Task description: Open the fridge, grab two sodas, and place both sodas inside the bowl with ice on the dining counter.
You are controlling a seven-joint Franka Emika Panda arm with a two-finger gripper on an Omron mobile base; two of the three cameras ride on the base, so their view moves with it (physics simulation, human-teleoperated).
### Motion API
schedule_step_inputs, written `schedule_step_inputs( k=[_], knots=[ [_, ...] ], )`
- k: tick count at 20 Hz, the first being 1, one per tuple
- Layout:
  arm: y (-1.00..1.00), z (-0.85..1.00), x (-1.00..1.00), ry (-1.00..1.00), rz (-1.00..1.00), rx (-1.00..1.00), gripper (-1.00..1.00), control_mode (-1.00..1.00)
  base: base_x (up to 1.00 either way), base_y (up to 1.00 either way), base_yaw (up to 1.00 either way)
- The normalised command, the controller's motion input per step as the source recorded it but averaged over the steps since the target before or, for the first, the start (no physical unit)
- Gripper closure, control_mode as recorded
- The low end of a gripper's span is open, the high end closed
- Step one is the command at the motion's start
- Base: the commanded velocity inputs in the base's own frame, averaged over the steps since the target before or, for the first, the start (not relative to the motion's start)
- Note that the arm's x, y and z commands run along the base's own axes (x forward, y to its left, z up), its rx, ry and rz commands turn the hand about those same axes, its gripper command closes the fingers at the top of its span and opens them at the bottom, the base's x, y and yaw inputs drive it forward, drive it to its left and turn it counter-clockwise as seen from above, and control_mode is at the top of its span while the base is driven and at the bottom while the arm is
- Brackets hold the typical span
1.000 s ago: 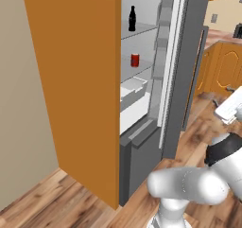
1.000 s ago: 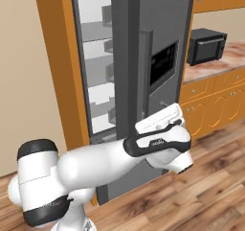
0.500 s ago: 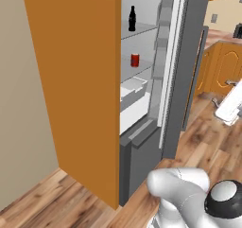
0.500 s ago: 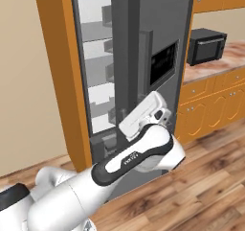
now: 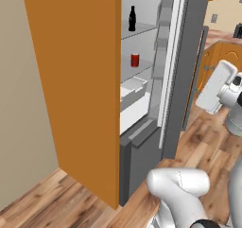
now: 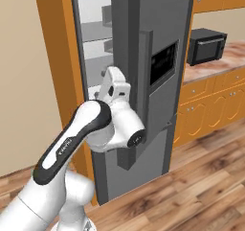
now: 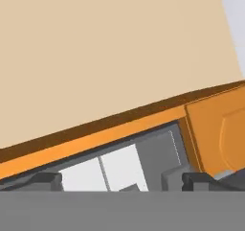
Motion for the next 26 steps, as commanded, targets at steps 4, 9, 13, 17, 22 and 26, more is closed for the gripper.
schedule_step_inputs(
  k=[4,9,13,17,22,26],
  knots=[
    [0.58,0.29,0.08,0.04,-0.33,-0.34,-1.00,-1.00,0.00,0.00,0.00],
    [0.44,0.13,0.34,0.19,-0.39,-0.28,-1.00,-1.00,0.00,0.00,0.00],
    [0.33,0.01,0.56,0.25,-0.45,-0.23,-1.00,-1.00,0.00,0.00,0.00],
    [0.29,0.00,0.64,0.24,-0.51,-0.17,-1.00,-1.00,0.00,0.00,0.00],
    [0.18,0.00,0.59,0.20,-0.51,-0.11,-1.00,-1.00,0.00,0.00,0.00],
    [0.01,0.02,0.28,0.14,-0.48,-0.02,-1.00,-1.00,0.00,0.00,0.00]
  ],
)
